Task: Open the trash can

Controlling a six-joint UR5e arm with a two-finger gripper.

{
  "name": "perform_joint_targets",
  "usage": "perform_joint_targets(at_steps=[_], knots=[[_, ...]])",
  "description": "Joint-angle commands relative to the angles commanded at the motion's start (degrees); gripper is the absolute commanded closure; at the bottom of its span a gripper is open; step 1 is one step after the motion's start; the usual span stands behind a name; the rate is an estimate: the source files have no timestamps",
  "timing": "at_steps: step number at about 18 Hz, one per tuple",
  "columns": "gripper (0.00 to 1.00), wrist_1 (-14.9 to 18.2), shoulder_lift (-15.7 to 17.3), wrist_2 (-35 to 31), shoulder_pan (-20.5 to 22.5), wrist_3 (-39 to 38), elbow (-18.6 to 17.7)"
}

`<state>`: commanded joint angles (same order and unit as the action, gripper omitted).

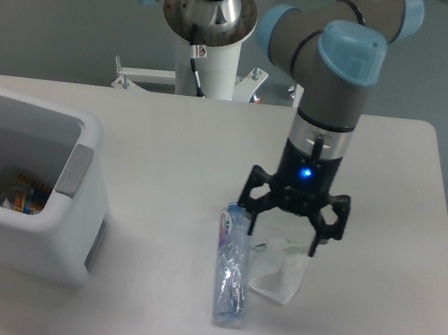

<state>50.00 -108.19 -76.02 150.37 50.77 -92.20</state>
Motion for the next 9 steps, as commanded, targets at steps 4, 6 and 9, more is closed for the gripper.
perform_joint_targets(at_steps=[4,6,9], knots=[[0.00,0.2,-3.3,-6.4,0.3,10.1,-0.2],[0.00,0.2,-3.4,-8.4,-0.3,12.3,-0.7],[0.00,0.1,-3.5,-10.8,-1.3,14.1,-1.0]])
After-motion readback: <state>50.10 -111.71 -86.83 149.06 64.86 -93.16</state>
